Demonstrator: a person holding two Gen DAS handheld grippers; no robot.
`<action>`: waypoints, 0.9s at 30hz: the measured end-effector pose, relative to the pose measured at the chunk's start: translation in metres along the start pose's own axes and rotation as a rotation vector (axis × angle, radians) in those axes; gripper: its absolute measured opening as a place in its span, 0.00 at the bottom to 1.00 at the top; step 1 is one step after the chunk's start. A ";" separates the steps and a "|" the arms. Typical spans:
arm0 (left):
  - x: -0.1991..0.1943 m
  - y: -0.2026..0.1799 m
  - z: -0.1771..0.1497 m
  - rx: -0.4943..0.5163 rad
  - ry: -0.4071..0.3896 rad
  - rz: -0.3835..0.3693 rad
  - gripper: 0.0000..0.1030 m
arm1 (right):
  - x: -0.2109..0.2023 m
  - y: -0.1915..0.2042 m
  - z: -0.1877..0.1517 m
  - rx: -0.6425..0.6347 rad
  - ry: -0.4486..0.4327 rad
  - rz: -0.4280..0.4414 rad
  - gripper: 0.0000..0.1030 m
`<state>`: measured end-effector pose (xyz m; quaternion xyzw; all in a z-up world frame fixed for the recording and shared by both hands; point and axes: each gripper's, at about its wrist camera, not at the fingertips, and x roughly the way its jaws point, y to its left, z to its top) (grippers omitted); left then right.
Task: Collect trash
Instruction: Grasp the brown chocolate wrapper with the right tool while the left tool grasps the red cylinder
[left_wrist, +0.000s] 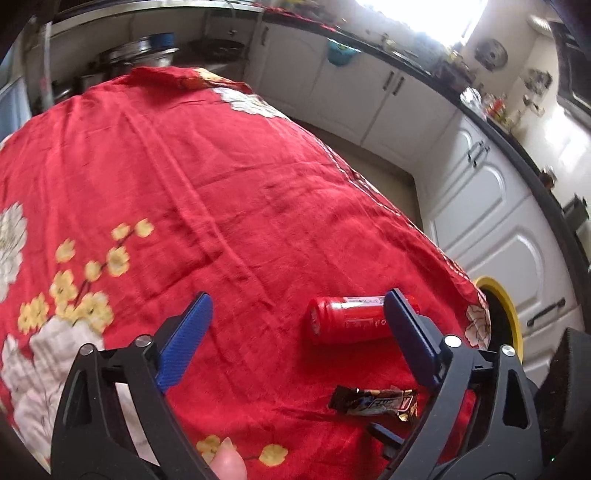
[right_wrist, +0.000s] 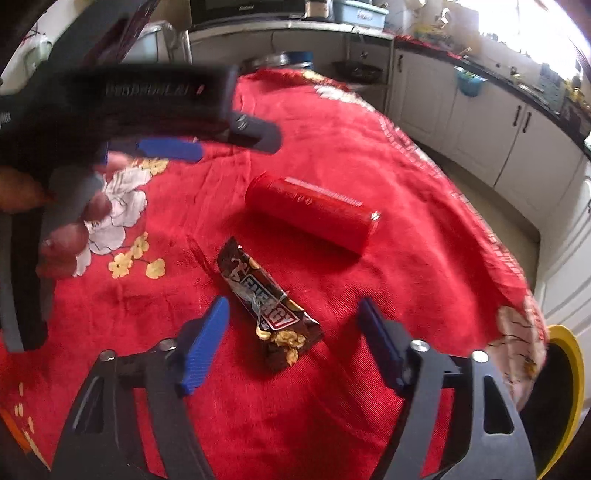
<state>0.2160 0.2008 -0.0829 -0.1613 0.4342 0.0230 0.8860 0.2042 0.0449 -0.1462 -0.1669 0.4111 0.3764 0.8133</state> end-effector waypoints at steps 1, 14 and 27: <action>0.002 -0.001 0.003 0.020 0.006 -0.003 0.82 | 0.002 0.001 -0.001 -0.005 0.002 -0.004 0.58; 0.035 -0.062 0.009 0.520 0.119 -0.037 0.82 | -0.043 -0.035 -0.032 0.139 -0.023 -0.004 0.30; 0.059 -0.085 -0.016 0.801 0.238 0.027 0.61 | -0.126 -0.102 -0.072 0.362 -0.162 -0.118 0.28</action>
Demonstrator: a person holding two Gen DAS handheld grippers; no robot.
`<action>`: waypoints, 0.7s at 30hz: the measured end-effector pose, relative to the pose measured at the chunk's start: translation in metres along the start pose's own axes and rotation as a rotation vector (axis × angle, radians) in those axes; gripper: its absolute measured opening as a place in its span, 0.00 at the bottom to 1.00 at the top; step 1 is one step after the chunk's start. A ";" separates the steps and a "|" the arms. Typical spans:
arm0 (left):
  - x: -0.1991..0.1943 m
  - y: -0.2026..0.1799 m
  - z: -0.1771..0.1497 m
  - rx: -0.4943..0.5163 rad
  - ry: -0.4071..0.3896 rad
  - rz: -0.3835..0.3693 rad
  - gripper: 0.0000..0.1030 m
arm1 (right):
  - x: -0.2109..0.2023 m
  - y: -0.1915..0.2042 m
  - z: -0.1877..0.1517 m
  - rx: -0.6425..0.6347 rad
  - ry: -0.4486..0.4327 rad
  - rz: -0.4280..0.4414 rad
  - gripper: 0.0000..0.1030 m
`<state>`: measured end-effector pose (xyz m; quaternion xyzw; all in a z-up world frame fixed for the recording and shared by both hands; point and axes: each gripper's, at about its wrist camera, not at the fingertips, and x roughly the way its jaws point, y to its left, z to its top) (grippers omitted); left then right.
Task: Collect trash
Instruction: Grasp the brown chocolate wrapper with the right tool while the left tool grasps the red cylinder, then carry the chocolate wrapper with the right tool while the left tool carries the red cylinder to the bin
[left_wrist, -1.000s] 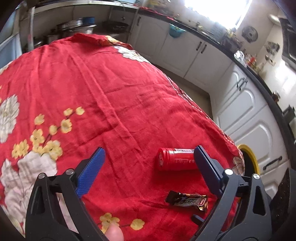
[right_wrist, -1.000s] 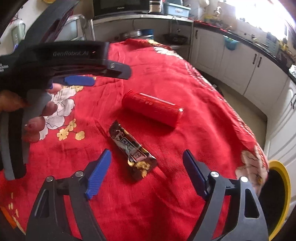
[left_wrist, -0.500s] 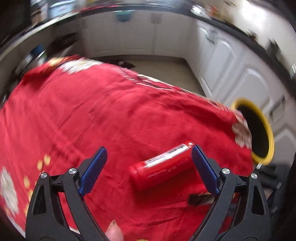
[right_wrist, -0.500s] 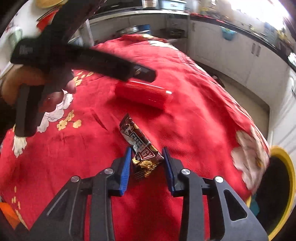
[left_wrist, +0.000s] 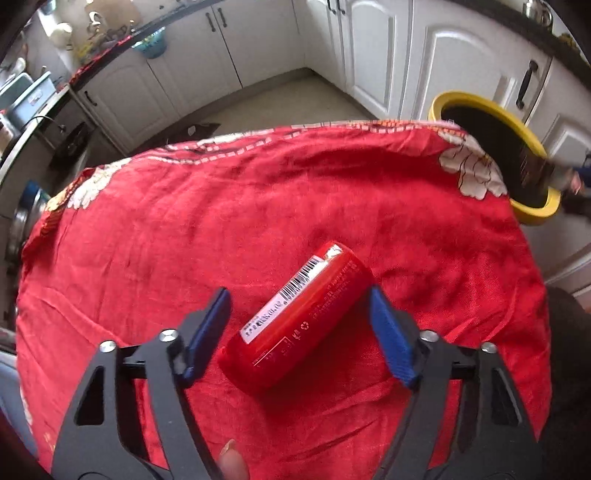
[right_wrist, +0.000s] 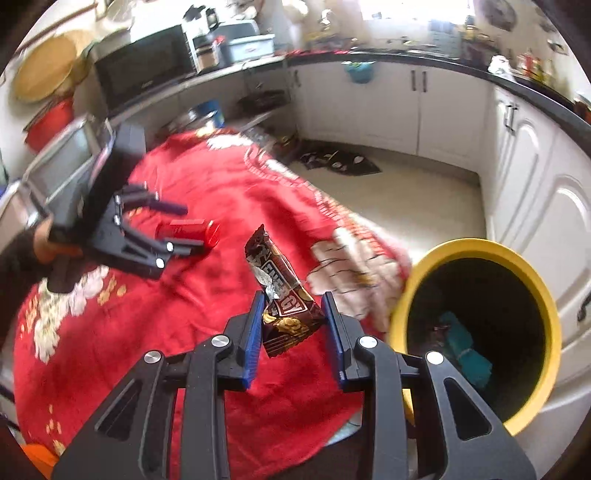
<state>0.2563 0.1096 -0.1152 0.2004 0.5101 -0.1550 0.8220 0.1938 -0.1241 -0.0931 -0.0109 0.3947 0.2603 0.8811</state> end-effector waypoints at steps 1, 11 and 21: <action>0.004 -0.001 0.001 0.000 0.017 -0.002 0.58 | -0.003 -0.003 0.000 0.011 -0.008 -0.001 0.28; 0.003 -0.017 -0.004 -0.063 0.011 0.018 0.30 | -0.032 -0.016 0.007 0.053 -0.078 -0.014 0.28; -0.013 -0.046 -0.006 -0.192 -0.024 0.023 0.25 | -0.058 -0.015 0.011 0.041 -0.129 -0.010 0.28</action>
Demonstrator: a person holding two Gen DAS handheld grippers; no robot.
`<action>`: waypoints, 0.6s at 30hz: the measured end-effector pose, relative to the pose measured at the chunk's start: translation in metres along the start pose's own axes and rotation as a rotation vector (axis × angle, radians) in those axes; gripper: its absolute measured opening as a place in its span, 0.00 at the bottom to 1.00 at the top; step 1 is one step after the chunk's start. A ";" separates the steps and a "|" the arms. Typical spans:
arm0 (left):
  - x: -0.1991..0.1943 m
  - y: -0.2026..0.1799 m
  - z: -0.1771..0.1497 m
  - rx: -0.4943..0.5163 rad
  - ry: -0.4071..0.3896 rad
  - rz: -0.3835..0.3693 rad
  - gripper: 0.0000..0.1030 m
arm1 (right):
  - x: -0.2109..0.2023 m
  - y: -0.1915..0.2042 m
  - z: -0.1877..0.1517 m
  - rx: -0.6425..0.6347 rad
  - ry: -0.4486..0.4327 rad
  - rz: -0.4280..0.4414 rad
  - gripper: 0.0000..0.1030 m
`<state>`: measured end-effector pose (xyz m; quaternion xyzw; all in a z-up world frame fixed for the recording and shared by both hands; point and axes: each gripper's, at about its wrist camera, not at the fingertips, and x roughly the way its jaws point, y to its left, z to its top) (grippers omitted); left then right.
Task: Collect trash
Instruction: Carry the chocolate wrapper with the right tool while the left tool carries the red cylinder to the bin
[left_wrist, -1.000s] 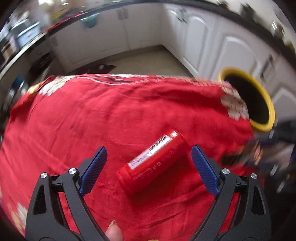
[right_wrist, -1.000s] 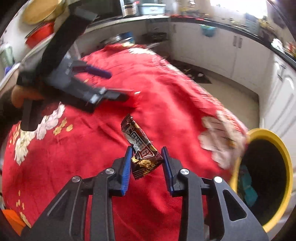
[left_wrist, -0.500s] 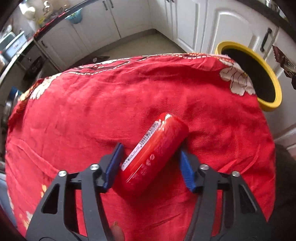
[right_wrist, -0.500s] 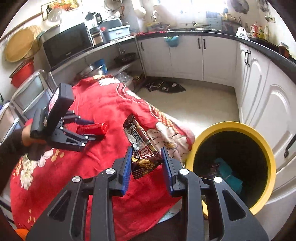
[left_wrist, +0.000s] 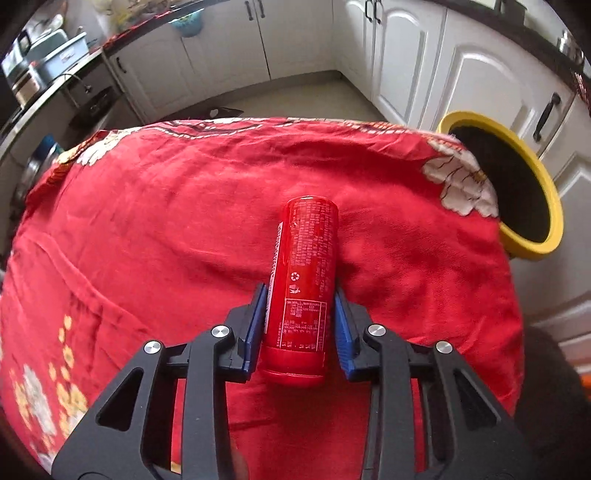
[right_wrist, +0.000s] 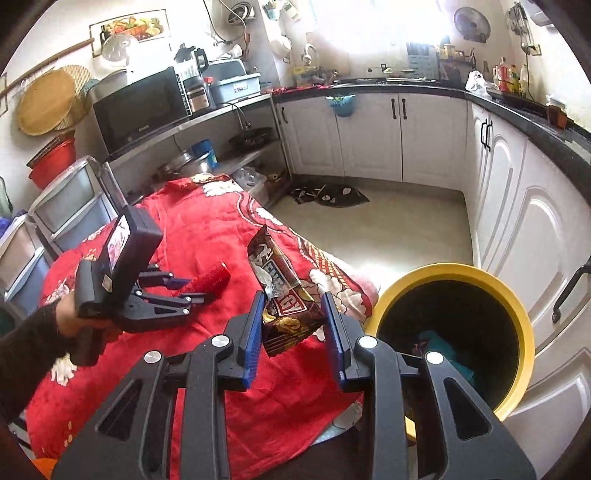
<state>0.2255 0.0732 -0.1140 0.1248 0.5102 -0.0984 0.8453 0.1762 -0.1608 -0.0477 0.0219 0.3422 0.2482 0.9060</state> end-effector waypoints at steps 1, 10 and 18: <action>-0.002 -0.004 0.000 -0.003 -0.004 -0.009 0.25 | -0.003 0.000 0.000 0.002 -0.005 0.002 0.28; -0.030 -0.052 0.011 -0.006 -0.081 -0.103 0.25 | -0.022 -0.006 0.000 0.014 -0.043 -0.013 0.28; -0.053 -0.091 0.038 0.041 -0.157 -0.163 0.25 | -0.043 -0.021 -0.002 0.052 -0.083 -0.044 0.28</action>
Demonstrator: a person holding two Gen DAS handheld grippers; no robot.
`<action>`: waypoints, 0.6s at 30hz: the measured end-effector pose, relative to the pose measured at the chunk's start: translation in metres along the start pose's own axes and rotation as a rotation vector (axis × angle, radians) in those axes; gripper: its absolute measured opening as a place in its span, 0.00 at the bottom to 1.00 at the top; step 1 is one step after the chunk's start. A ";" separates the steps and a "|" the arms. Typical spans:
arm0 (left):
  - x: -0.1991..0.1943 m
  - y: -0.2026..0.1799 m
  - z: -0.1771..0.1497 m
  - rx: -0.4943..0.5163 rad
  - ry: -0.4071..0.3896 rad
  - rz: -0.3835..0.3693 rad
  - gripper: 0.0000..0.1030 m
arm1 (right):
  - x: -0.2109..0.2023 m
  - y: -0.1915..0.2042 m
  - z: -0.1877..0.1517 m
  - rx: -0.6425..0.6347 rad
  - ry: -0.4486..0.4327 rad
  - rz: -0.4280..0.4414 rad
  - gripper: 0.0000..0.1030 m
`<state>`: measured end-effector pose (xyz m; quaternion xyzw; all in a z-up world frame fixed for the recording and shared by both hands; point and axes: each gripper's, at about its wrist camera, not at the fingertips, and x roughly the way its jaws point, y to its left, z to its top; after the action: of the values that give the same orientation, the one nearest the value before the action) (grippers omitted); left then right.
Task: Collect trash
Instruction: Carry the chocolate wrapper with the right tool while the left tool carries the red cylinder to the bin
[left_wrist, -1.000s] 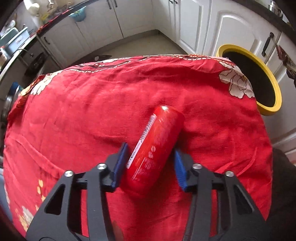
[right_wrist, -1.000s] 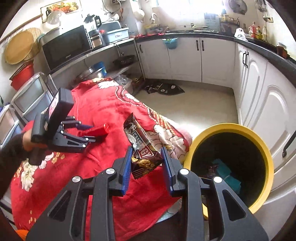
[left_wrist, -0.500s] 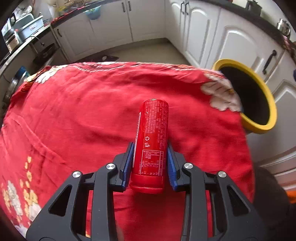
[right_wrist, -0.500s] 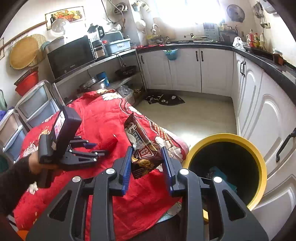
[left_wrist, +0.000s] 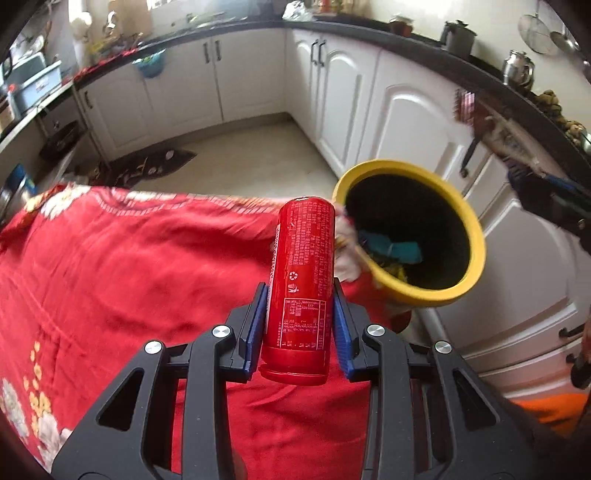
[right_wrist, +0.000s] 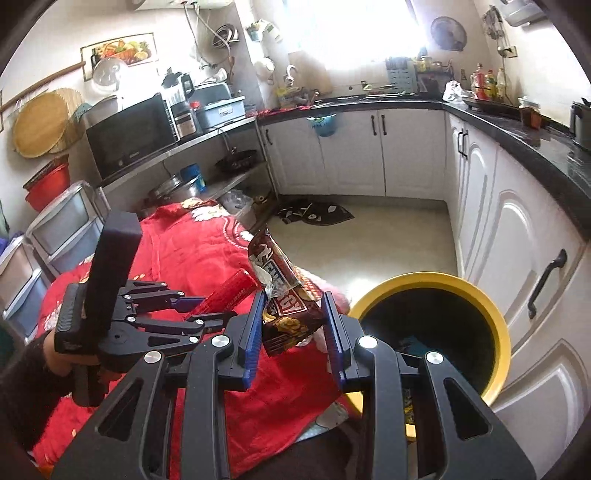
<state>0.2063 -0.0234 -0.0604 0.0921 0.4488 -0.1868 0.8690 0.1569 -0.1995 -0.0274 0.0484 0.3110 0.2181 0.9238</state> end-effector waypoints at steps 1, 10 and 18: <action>-0.002 -0.006 0.003 0.007 -0.006 -0.007 0.25 | -0.003 -0.003 0.000 0.008 -0.006 -0.004 0.28; -0.010 -0.039 0.028 0.038 -0.058 -0.040 0.25 | -0.023 -0.020 -0.001 0.040 -0.044 -0.042 0.28; -0.006 -0.064 0.050 0.015 -0.111 -0.077 0.25 | -0.035 -0.044 0.002 0.068 -0.077 -0.110 0.28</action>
<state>0.2146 -0.0964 -0.0259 0.0709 0.4015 -0.2284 0.8841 0.1496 -0.2541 -0.0164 0.0709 0.2848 0.1544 0.9434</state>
